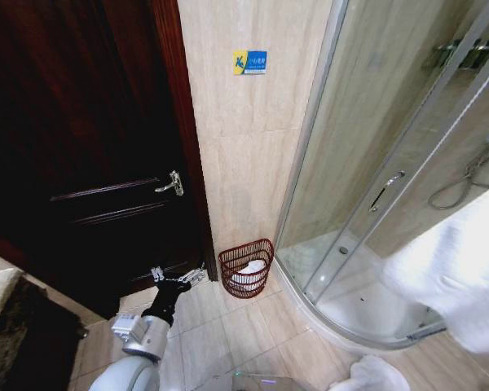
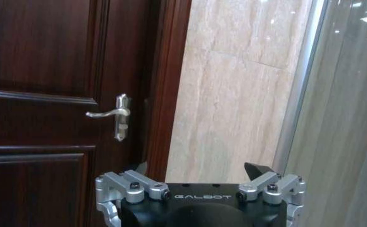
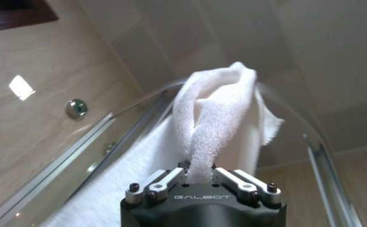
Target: Discard the used towel into the hamper.
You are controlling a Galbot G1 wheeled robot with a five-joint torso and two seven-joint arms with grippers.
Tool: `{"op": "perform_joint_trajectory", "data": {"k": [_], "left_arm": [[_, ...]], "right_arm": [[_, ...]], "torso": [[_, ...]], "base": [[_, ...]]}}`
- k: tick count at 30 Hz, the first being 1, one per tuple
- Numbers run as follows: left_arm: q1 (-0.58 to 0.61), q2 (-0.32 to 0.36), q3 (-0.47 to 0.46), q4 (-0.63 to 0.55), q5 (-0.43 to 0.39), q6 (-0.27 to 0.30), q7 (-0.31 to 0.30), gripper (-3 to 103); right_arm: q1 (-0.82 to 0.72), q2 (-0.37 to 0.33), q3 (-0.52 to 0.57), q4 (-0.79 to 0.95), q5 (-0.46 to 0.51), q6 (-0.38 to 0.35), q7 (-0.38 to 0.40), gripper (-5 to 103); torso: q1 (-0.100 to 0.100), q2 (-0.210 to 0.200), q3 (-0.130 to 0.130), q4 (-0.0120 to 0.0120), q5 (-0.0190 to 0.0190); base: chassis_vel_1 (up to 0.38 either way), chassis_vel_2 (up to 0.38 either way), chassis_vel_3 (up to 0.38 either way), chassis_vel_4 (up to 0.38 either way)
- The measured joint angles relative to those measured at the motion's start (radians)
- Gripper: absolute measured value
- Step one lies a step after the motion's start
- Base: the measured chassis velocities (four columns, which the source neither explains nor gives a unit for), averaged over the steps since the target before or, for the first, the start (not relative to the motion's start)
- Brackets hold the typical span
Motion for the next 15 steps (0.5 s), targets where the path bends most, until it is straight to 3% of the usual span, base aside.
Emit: {"op": "perform_joint_trajectory", "data": {"k": [6, 11, 14, 15], "left_arm": [[0.000, 0.000, 0.000, 0.000, 0.000, 0.000, 0.000, 100], [0.000, 0.000, 0.000, 0.000, 0.000, 0.000, 0.000, 100], [0.000, 0.000, 0.000, 0.000, 0.000, 0.000, 0.000, 100], [0.000, 0.000, 0.000, 0.000, 0.000, 0.000, 0.000, 100]], "right_arm": [[-0.034, 0.011, -0.037, 0.119, -0.067, -0.079, 0.079, 8], [-0.036, 0.031, -0.057, 0.164, -0.125, -0.093, 0.098, 8], [-0.021, 0.149, -0.126, 0.193, -0.186, -0.051, 0.090, 8], [-0.021, 0.149, -0.126, 0.193, -0.186, -0.051, 0.090, 8]], "torso": [[0.000, 0.000, 0.000, -0.0002, -0.0003], [0.000, 0.000, 0.000, 0.0000, -0.0010], [0.000, 0.000, 0.000, -0.0003, 0.0005], [0.000, 0.000, 0.000, -0.0003, 0.0005]], "base": [[0.000, 0.000, 0.000, 0.000], [0.000, 0.000, 0.000, 0.000], [0.000, 0.000, 0.000, 0.000], [0.000, 0.000, 0.000, 0.000]]}}
